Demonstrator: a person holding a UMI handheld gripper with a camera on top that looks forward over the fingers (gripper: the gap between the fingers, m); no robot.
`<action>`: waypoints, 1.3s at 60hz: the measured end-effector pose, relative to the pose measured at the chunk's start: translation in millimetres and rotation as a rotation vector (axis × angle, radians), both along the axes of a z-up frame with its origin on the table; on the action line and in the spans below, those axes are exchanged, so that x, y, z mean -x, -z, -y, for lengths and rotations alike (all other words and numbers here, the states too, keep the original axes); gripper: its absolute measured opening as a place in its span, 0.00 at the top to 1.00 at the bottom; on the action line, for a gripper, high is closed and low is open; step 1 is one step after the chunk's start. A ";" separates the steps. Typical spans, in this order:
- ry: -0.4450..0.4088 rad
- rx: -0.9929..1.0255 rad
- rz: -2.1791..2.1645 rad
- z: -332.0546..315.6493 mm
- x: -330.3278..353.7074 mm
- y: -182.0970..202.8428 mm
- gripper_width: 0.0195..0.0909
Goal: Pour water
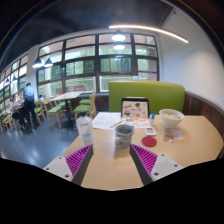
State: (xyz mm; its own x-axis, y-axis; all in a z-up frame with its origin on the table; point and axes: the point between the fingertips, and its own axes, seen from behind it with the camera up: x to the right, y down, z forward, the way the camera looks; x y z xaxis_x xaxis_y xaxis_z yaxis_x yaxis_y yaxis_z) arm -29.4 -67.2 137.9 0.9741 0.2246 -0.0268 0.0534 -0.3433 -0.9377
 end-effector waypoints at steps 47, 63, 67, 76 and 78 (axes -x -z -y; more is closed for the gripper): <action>0.028 -0.047 0.187 -171.6 156.1 74.8 0.47; -0.008 -0.030 0.114 -170.2 157.6 74.7 0.62; -0.010 -0.040 0.101 -171.1 156.3 73.9 0.62; -0.024 0.022 -0.104 -163.1 170.8 62.8 0.62; -0.039 0.037 -0.240 -169.8 169.4 60.1 0.62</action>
